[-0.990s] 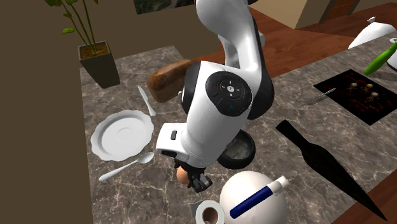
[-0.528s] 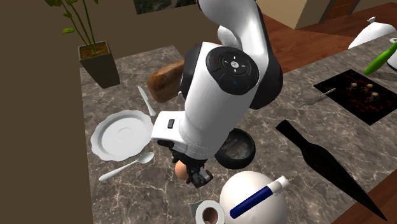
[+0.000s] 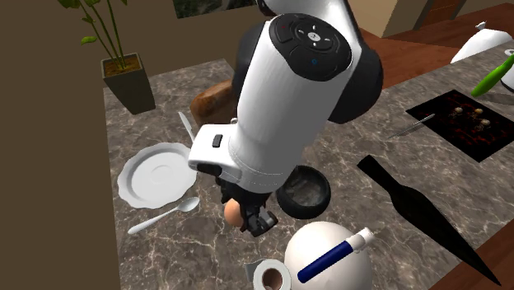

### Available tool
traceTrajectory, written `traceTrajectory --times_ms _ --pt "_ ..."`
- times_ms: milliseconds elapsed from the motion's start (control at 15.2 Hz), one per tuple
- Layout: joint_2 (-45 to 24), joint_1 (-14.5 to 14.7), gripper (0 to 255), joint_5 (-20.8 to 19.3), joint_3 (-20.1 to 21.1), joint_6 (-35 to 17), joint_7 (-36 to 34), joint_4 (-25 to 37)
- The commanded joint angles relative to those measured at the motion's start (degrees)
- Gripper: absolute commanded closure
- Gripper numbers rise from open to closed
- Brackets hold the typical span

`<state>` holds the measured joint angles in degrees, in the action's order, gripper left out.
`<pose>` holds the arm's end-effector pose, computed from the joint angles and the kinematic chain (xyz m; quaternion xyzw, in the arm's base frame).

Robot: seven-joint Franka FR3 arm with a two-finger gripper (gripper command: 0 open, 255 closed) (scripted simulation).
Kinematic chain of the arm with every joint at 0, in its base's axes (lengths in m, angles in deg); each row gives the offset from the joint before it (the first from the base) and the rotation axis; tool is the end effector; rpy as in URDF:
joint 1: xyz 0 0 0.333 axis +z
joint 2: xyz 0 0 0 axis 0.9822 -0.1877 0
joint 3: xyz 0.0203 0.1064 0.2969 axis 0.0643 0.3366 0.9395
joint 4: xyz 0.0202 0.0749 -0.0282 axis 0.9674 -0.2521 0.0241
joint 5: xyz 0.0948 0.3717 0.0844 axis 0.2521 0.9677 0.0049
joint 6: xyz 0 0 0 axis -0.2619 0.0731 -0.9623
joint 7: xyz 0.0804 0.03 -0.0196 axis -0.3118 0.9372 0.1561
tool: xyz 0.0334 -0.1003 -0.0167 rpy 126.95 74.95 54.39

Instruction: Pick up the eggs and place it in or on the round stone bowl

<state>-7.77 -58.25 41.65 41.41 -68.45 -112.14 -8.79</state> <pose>0.4672 0.5075 0.4859 0.9851 0.1195 0.1066 0.0631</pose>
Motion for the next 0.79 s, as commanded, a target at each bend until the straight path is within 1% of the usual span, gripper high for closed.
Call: traceTrajectory --times_ms 0,132,462,726 --pt "0.11 0.25 255 0.17 0.09 1.34 0.43 1.34" --pt "0.10 0.50 255 0.26 0.14 2.45 0.78 2.54" --pt "11.00 -2.98 255 5.47 3.26 -1.61 -2.15 -11.69" --pt "19.35 -4.51 255 10.50 5.31 -3.84 -3.27 -20.64"
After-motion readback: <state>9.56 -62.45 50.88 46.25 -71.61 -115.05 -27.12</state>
